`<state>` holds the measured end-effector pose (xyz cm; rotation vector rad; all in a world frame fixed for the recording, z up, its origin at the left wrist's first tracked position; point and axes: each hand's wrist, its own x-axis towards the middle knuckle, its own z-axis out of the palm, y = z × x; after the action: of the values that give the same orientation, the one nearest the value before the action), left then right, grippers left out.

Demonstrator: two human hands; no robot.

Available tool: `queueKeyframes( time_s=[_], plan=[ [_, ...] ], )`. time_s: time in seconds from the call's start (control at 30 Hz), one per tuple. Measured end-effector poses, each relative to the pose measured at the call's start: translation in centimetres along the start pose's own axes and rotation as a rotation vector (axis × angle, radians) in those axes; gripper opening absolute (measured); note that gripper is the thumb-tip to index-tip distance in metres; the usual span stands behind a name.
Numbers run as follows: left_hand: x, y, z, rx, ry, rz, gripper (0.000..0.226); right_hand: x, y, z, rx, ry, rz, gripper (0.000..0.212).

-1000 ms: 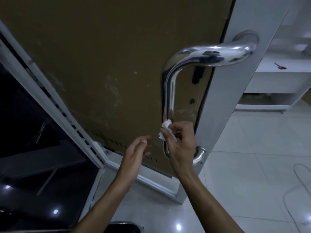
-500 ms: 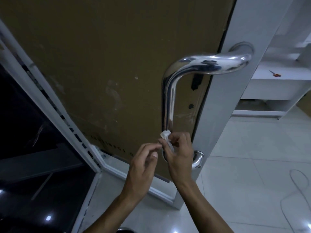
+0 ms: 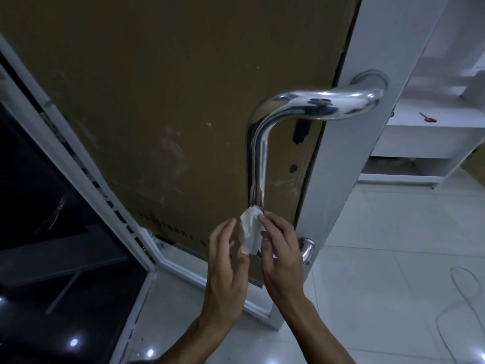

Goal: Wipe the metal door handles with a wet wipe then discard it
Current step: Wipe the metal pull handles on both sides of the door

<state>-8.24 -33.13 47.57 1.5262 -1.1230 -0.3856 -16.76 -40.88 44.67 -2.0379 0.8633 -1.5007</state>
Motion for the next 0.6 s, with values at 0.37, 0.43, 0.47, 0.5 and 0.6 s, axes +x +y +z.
queueKeyframes(
  time_s=[0.37,0.43,0.47,0.5,0.6],
  plan=[
    [4.0,1.8,2.6,-0.329,-0.213,-0.130,0.089,1.7,-1.1,-1.8,0.095,0.021,-0.046,0.040],
    [5.9,3.1,2.6,-0.370,-0.182,-0.152,0.086,2.1,-1.5,-2.4,0.101,0.055,-0.047,0.040],
    [6.9,3.8,2.4,-0.423,-0.177,-0.170,0.081,2.2,-1.6,-2.6,0.110,0.073,-0.043,0.039],
    [7.9,4.4,2.0,-0.470,-0.191,-0.183,0.078,2.3,-1.6,-2.9,0.116,0.088,-0.034,0.039],
    [10.4,5.3,0.4,-0.524,-0.313,-0.193,0.084,2.5,-1.6,-3.6,0.113,0.113,0.017,0.036]
  ],
)
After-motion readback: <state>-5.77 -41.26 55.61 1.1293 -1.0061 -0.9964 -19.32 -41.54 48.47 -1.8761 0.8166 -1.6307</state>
